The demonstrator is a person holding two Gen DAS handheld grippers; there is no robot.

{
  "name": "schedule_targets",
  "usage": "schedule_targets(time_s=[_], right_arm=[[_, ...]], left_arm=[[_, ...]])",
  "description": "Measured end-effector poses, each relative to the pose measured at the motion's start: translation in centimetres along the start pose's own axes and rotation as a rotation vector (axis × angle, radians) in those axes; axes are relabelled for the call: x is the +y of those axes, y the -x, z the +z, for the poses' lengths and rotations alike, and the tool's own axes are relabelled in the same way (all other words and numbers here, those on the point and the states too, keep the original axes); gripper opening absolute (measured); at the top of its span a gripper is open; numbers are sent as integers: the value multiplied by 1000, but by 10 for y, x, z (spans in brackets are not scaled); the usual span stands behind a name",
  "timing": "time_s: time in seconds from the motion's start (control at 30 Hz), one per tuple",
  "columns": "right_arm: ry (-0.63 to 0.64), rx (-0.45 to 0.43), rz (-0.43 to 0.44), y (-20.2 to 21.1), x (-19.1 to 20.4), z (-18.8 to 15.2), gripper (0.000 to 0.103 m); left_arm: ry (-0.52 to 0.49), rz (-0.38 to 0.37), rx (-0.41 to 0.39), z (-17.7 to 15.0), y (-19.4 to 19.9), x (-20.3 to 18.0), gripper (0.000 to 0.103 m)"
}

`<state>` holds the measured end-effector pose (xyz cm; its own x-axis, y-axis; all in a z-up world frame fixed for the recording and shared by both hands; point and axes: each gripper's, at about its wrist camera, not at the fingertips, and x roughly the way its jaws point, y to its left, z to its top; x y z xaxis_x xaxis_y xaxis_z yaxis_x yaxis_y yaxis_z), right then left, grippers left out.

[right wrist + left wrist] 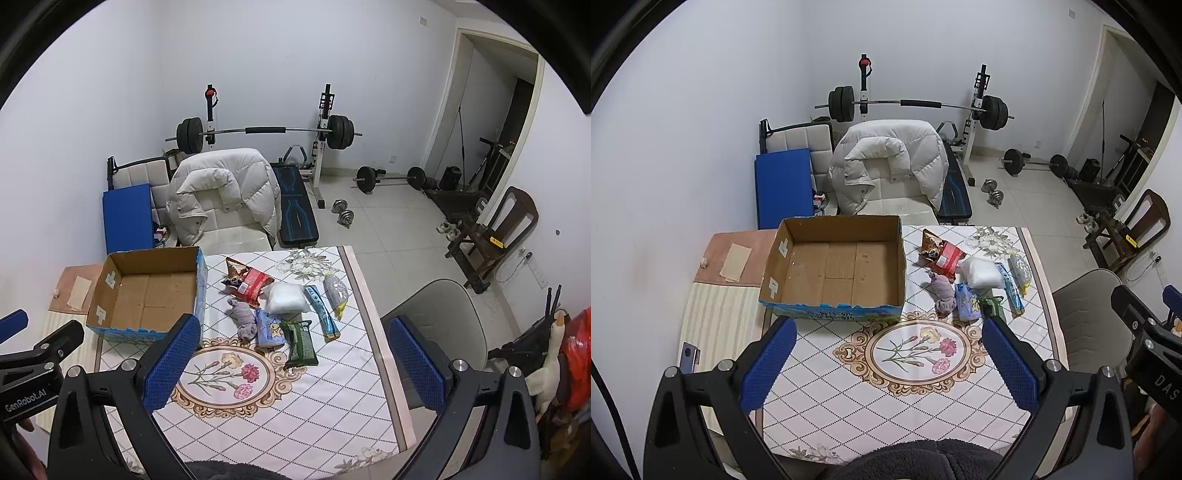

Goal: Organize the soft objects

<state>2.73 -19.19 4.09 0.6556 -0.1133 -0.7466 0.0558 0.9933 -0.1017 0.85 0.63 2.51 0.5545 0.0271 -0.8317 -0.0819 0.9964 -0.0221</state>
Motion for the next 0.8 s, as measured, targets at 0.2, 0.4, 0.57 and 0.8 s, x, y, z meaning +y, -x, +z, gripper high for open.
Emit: schedule_targets(time_s=[0.2, 0.4, 0.57, 0.8], right_arm=[[-2, 0, 4, 1, -1, 1, 103], [-3, -2, 2, 1, 0, 1, 103], [-5, -11, 8, 3, -1, 3, 103], [-1, -22, 12, 9, 3, 5, 103]], left_arm=[[-2, 2, -9, -2, 1, -4, 103], [-2, 3, -13, -5, 2, -5, 103], [-3, 4, -21, -4, 3, -6, 103], [1, 7, -35, -1, 7, -4, 103]])
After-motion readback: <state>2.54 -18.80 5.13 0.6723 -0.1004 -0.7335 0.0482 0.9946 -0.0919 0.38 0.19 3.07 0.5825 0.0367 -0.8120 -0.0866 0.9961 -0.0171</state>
